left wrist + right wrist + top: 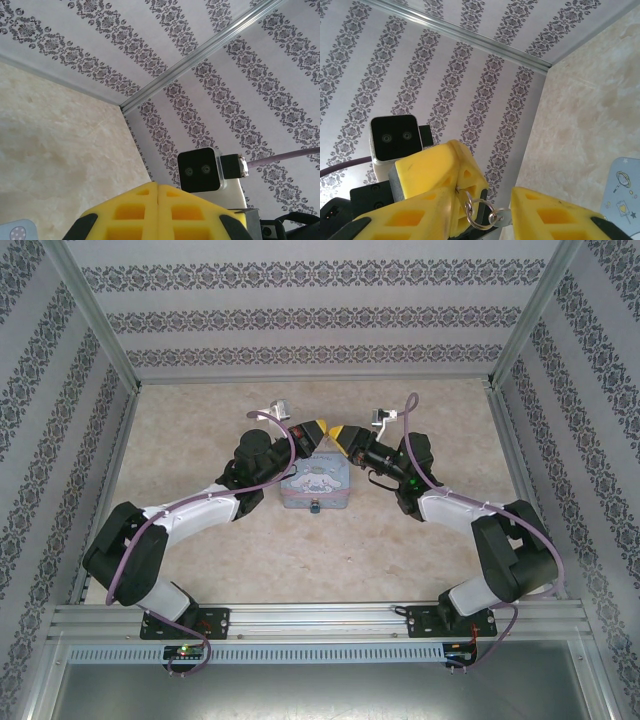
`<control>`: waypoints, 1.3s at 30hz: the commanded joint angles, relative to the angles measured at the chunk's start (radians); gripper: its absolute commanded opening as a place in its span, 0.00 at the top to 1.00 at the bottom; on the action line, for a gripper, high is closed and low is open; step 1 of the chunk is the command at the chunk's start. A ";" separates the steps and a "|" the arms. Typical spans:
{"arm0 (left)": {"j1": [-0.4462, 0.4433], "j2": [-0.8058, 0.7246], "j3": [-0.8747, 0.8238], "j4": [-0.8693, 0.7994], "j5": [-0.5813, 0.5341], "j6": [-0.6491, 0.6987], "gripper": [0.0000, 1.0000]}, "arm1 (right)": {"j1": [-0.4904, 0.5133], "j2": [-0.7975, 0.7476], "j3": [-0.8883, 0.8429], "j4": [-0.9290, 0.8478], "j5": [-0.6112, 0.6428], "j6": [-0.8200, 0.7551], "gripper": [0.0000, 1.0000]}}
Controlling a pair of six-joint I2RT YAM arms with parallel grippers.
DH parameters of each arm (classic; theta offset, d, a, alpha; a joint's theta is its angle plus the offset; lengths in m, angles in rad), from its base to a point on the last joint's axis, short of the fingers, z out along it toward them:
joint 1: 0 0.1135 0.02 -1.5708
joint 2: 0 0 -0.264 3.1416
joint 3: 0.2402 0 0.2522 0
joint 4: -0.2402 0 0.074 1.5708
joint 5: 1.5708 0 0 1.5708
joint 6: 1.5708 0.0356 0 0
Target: Unlock the padlock with the key
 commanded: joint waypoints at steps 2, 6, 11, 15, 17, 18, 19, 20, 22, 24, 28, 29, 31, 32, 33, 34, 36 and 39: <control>0.008 0.014 -0.010 0.087 -0.007 -0.031 1.00 | 0.014 0.020 0.033 0.092 -0.012 0.023 0.65; 0.009 0.024 -0.013 0.100 -0.002 -0.048 1.00 | 0.016 0.035 0.033 0.122 -0.016 0.036 0.66; 0.008 0.035 -0.013 0.107 0.005 -0.062 1.00 | 0.017 0.045 0.035 0.140 -0.019 0.043 0.67; 0.009 0.040 -0.018 0.110 0.004 -0.070 1.00 | 0.017 0.053 0.037 0.147 -0.021 0.049 0.70; 0.009 0.041 -0.017 0.111 0.005 -0.071 1.00 | 0.016 0.058 0.039 0.156 -0.026 0.053 0.72; 0.009 0.041 -0.018 0.110 0.004 -0.073 1.00 | 0.017 0.062 0.040 0.158 -0.028 0.054 0.73; 0.009 0.042 -0.016 0.108 0.004 -0.074 1.00 | 0.017 0.063 0.039 0.161 -0.029 0.055 0.73; 0.009 0.044 -0.016 0.106 0.004 -0.074 1.00 | 0.017 0.066 0.039 0.163 -0.029 0.056 0.74; 0.009 0.044 -0.014 0.103 0.003 -0.074 1.00 | 0.017 0.070 0.038 0.169 -0.032 0.059 0.75; 0.008 0.045 -0.015 0.100 0.001 -0.075 1.00 | 0.017 0.072 0.034 0.173 -0.035 0.059 0.75; 0.008 0.045 -0.011 0.099 0.002 -0.076 1.00 | 0.019 0.075 0.024 0.181 -0.034 0.060 0.77; 0.008 0.046 -0.011 0.098 0.001 -0.075 1.00 | 0.019 0.075 0.021 0.184 -0.037 0.060 0.78; 0.008 0.049 -0.008 0.095 0.002 -0.074 1.00 | 0.019 0.077 0.019 0.189 -0.039 0.062 0.78; 0.008 0.049 -0.009 0.093 0.001 -0.074 1.00 | 0.019 0.077 0.017 0.191 -0.041 0.062 0.78; 0.009 0.050 -0.007 0.092 -0.001 -0.076 1.00 | 0.020 0.077 0.016 0.193 -0.040 0.063 0.78; 0.009 0.051 -0.008 0.093 -0.002 -0.075 1.00 | 0.019 0.077 0.014 0.198 -0.043 0.065 0.78; 0.008 0.053 -0.007 0.094 -0.004 -0.076 1.00 | 0.019 0.077 0.012 0.204 -0.047 0.067 0.75; 0.007 0.055 -0.009 0.097 -0.004 -0.080 1.00 | 0.019 0.075 0.008 0.209 -0.053 0.067 0.75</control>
